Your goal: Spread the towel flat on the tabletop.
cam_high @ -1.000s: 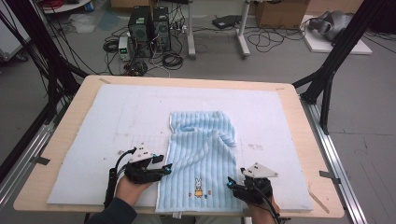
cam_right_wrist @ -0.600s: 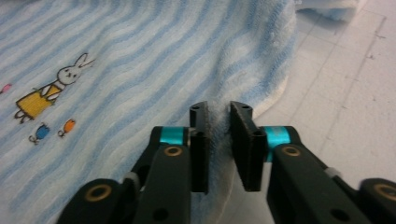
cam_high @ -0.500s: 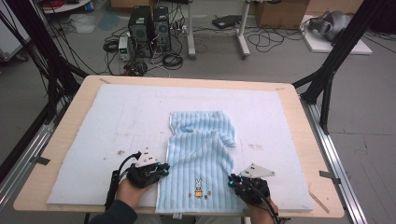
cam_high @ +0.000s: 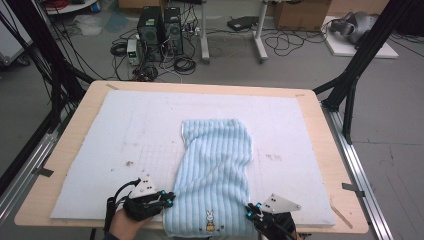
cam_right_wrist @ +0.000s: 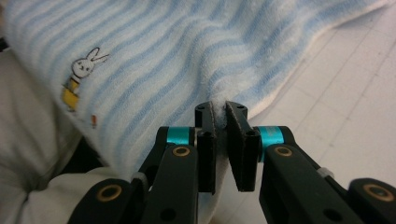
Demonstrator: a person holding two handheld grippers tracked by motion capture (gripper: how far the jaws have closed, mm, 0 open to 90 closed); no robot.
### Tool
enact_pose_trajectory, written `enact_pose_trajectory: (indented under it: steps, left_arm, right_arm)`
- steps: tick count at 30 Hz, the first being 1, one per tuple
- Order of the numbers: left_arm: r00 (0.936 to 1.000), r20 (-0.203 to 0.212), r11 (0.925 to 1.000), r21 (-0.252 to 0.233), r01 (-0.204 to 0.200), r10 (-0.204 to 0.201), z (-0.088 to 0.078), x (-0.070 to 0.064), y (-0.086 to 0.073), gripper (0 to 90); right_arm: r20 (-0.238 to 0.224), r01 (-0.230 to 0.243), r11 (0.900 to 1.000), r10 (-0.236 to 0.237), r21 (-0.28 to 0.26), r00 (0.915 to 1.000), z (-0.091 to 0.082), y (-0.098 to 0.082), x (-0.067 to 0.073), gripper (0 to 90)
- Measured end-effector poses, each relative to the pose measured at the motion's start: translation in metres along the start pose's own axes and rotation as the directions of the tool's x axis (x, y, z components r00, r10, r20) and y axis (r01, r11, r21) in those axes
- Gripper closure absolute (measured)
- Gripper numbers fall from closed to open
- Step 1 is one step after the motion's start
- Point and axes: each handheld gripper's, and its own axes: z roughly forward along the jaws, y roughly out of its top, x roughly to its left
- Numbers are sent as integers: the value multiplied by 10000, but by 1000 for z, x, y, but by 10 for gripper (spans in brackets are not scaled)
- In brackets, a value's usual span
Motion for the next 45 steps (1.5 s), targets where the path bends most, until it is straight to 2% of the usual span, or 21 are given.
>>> enact_pose_trajectory:
  steps: [2,4,6,7,9,10,13,16,17,20,21,22,23,24,25,26,29,35,42,43,45]
  left_arm:
    - [9999,130,9999,-60,90,-89,-3,-1,-1,784]
    - [9999,36,9996,-244,160,-159,-4,0,1,646]
    - [9988,-191,9975,-551,443,-454,-6,4,4,522]
    - [9972,-288,9946,-795,664,-689,-7,8,8,489]
    - [9955,-474,9904,-1154,764,-823,-6,14,13,472]
    - [9949,-571,9904,-1161,756,-826,-6,17,16,470]
    - [9882,-885,9837,-1408,1120,-1252,2,30,27,472]
    - [9836,-1068,9821,-1361,1302,-1452,16,39,38,500]
    - [9834,-1060,9832,-1242,1338,-1473,21,40,40,524]
    - [9857,-1110,9912,-524,1216,-1267,38,37,43,608]
    - [9883,-1116,9944,-282,1016,-1042,43,35,42,641]
    - [9900,-1200,9972,-115,740,-749,46,32,41,699]
    - [9886,-1446,9991,-148,403,-421,47,28,40,728]
    - [9906,-1344,9996,-30,264,-266,47,26,40,831]
    - [9896,-1416,9996,-6,270,-268,46,24,39,853]
    - [9898,-1402,9996,42,272,-264,45,24,39,859]
    - [9906,-1252,9983,122,569,-549,36,21,34,863]
    - [9917,-1035,9971,-101,750,-756,17,15,16,860]
    - [9934,-921,9976,-104,683,-689,-2,6,2,842]
    - [9919,-966,9965,-223,801,-819,-3,6,2,804]
    - [9878,-1084,9929,-533,1065,-1118,-5,9,4,618]
  right_arm:
    - [-42,42,10000,-42,27,10000,-4,-2,4,815]
    - [-24,-1,9999,0,-116,10000,-7,-2,4,754]
    - [44,-217,9990,219,-398,9998,-9,1,2,672]
    - [119,-295,9982,302,-523,9995,-9,3,0,645]
    - [383,-470,9959,500,-768,9980,-6,9,-6,614]
    - [570,-540,9948,591,-866,9966,-4,11,-10,592]
    - [1150,-865,9905,987,-1067,9885,6,19,-21,563]
    - [1283,-1256,9878,1368,-920,9822,21,26,-32,562]
    - [1315,-1215,9899,1304,-737,9827,27,27,-34,563]
    - [1392,-1224,9924,1226,-103,9826,42,28,-36,614]
    - [1354,-1274,9918,1261,11,9827,46,27,-37,635]
    - [1299,-1309,9913,1316,-136,9828,46,26,-37,673]
    - [1209,-1332,9910,1339,-144,9836,45,25,-36,717]
    - [1068,-1272,9918,1281,-153,9860,45,24,-36,779]
    - [918,-1238,9922,1245,-131,9880,44,24,-35,829]
    - [863,-1131,9935,1136,-103,9898,43,24,-34,840]
    - [838,-947,9955,947,-36,9920,38,21,-30,845]
    - [539,-671,9977,668,37,9963,24,12,-18,843]
    - [184,-195,9998,195,0,9996,12,8,2,838]
    - [211,-108,9999,107,20,9997,11,8,4,825]
    - [279,-52,10000,53,-39,9996,10,8,6,748]
